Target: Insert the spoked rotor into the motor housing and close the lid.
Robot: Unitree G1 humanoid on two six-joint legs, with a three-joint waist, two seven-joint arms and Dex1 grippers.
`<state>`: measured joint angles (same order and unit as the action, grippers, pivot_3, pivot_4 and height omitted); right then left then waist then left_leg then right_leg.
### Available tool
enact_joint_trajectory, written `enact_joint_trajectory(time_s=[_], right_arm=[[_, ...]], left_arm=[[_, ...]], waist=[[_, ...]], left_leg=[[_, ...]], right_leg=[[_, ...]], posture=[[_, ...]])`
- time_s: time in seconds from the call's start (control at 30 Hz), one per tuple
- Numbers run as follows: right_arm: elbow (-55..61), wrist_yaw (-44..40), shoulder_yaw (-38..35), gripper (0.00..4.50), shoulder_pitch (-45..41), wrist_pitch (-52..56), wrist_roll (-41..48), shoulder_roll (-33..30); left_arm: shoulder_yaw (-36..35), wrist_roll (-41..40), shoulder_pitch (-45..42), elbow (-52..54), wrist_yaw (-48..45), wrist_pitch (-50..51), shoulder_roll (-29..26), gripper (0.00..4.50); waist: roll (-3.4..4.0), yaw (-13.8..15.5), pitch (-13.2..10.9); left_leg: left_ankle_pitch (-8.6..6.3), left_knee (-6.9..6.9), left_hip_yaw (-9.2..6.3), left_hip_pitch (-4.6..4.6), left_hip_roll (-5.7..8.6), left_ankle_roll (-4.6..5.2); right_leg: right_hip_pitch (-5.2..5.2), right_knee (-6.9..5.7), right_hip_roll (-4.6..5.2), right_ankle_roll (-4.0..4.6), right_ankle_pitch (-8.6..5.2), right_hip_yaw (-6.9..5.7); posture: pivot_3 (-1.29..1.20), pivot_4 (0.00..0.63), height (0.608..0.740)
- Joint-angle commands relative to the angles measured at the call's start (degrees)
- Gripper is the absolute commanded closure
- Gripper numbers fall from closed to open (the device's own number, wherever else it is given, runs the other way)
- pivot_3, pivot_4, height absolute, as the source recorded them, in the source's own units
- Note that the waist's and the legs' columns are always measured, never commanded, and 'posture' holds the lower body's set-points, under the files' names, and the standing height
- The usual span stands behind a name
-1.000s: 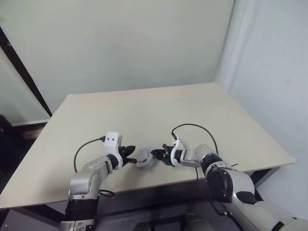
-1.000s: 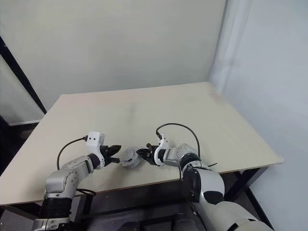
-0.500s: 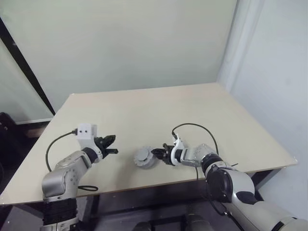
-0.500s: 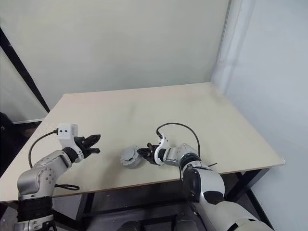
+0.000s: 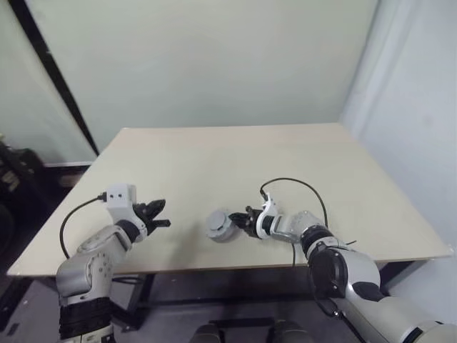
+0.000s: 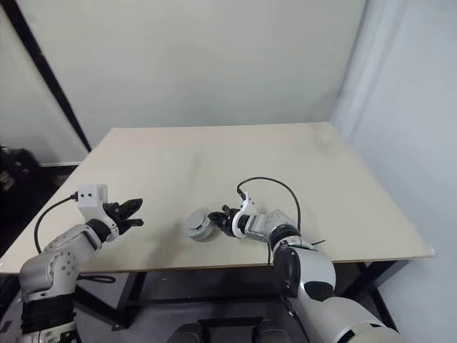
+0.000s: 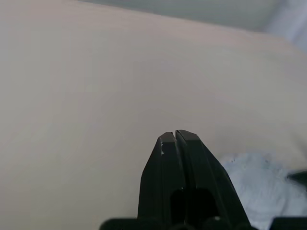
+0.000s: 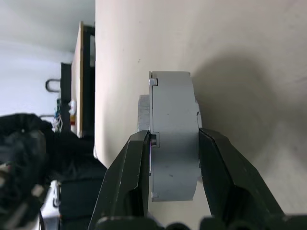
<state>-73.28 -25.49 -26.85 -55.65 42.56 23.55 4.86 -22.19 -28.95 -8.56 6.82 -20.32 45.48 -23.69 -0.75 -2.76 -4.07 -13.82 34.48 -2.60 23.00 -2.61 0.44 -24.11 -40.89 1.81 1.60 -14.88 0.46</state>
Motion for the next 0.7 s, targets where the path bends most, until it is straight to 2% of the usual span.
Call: enact_joint_trajectory(time_s=[0.03, 0.07, 0.13, 0.2, 0.23, 0.3, 0.37, 0.5, 0.53, 0.63, 0.7], right_arm=[[0.34, 0.41, 0.17, 3.28, -0.28, -0.08, 0.41, 0.55], [0.34, 0.45, 0.10, 3.28, -0.27, -0.13, 0.49, 0.58], [0.40, 0.42, -0.37, 3.28, -0.26, -0.29, 0.99, 0.67], [0.48, 0.29, -1.00, 3.28, -0.35, -0.47, 1.65, 0.74], [0.53, 0.19, -1.26, 3.28, -0.42, -0.56, 2.01, 0.79], [0.63, 0.01, -1.80, 3.28, -0.63, -0.58, 2.80, 0.92], [0.71, -0.13, -2.22, 3.28, -0.82, -0.51, 3.18, 1.04], [0.83, 0.06, -3.84, 3.28, -1.39, -0.11, 4.77, 1.38], [0.84, 0.08, -4.06, 3.28, -1.47, 0.00, 4.94, 1.47], [0.89, 0.13, -4.82, 3.28, -1.63, 0.62, 5.88, 1.73], [0.94, 0.22, -5.41, 3.28, -1.68, 1.12, 6.57, 1.90]], left_arm=[[0.09, -0.81, -1.96, 1.87, 0.14, -0.80, -0.33, 4.50], [0.16, -0.85, -1.95, 1.85, 0.20, -0.79, -0.35, 4.50], [0.26, -0.88, -1.97, 1.66, 0.24, -0.77, -0.47, 4.50], [0.38, -0.93, -2.01, 1.33, 0.17, -0.60, -0.66, 4.50], [0.30, -1.14, -2.05, 1.13, 0.20, -0.32, -0.60, 4.50], [0.19, -1.53, -1.96, 0.64, 0.12, 0.15, -0.42, 4.50], [0.02, -1.99, -1.82, 0.24, 0.10, 0.53, -0.26, 4.50], [-1.68, -4.62, -1.15, -1.11, -0.08, 2.15, 0.89, 4.50], [-2.04, -5.34, -0.98, -1.30, -0.01, 2.45, 1.31, 4.50], [-3.94, -8.23, -0.97, -1.80, 0.58, 3.45, 3.40, 4.50], [-4.60, -9.36, -0.71, -1.83, 0.98, 3.71, 4.48, 4.50]], waist=[[0.11, -0.26, -0.19], [0.55, -0.51, -0.31], [1.67, -1.68, -0.60], [2.00, -2.49, -0.68], [2.03, -2.87, -0.70], [1.97, -3.08, -0.71], [1.90, -3.14, -0.69], [1.79, -3.08, -0.62], [1.77, -3.04, -0.63], [1.75, -3.03, -0.63], [1.73, -3.04, -0.63]], left_leg=[[0.00, -0.25, -0.17, -0.26, -0.01, 0.00], [0.02, -0.08, -0.38, -0.53, -0.01, 0.01], [0.08, 0.81, -1.98, -0.65, 0.01, -0.15], [0.44, 1.01, -3.37, -0.41, 0.35, -0.78], [0.82, 0.91, -4.04, -0.30, 0.92, -1.32], [2.42, 0.60, -4.67, -0.28, 1.85, -2.00], [2.47, 0.58, -4.46, -0.26, 2.29, -2.02], [2.47, 0.14, -4.67, 0.17, 2.77, -2.02], [2.48, 0.15, -4.70, 0.40, 2.92, -2.01], [3.28, 0.17, -4.59, 0.42, 3.03, -2.21], [3.35, 0.08, -4.62, 0.43, 2.93, -2.21]], right_leg=[[0.16, 0.25, -0.03, 0.00, 0.00, -0.14], [0.58, 0.40, 0.02, 0.00, 0.01, -0.40], [1.34, 1.39, 0.20, 0.01, 0.02, -1.96], [1.87, 2.50, 0.41, -0.17, 0.13, -3.55], [1.83, 3.03, 0.58, -0.65, 0.42, -3.67], [1.62, 3.38, 0.69, -1.44, 0.92, -2.99], [1.57, 3.49, 1.14, -1.61, 1.02, -2.56], [0.98, 4.09, 1.26, -1.89, 1.19, -2.21], [0.64, 4.09, 1.26, -2.16, 1.61, -2.06], [0.48, 4.02, 1.05, -2.05, 3.35, -1.67], [0.34, 3.99, 0.94, -2.01, 3.36, -1.70]], posture=[[0.00, 0.000, 0.740], [0.00, 0.000, 0.740], [0.00, 0.000, 0.740], [0.00, 0.000, 0.740], [0.00, 0.000, 0.740], [0.00, 0.000, 0.740], [0.00, 0.000, 0.740], [0.00, 0.000, 0.740], [0.00, 0.000, 0.740], [0.00, 0.000, 0.740], [0.00, 0.000, 0.740]])
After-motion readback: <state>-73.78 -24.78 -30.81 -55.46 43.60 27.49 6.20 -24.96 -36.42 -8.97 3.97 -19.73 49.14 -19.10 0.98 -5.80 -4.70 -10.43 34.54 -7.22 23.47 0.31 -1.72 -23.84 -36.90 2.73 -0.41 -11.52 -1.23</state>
